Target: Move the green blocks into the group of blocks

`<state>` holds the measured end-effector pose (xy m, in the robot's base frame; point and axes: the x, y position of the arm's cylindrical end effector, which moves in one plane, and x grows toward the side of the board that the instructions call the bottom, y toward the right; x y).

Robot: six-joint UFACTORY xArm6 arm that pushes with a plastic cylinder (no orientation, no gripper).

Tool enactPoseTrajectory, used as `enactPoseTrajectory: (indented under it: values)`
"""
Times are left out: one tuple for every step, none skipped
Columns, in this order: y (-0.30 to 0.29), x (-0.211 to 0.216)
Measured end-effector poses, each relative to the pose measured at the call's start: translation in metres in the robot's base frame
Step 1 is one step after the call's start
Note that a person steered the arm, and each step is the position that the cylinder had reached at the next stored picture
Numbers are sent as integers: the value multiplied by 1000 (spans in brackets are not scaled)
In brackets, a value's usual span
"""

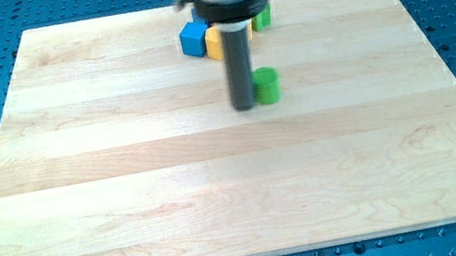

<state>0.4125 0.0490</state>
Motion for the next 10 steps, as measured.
enactPoseTrajectory:
  values:
    - [56,-13]
    - [79,16]
    - [127,7]
    - [140,-46]
    - [167,-44]
    - [169,-75]
    - [145,-137]
    - [146,-141]
    - [146,-162]
    - [178,-171]
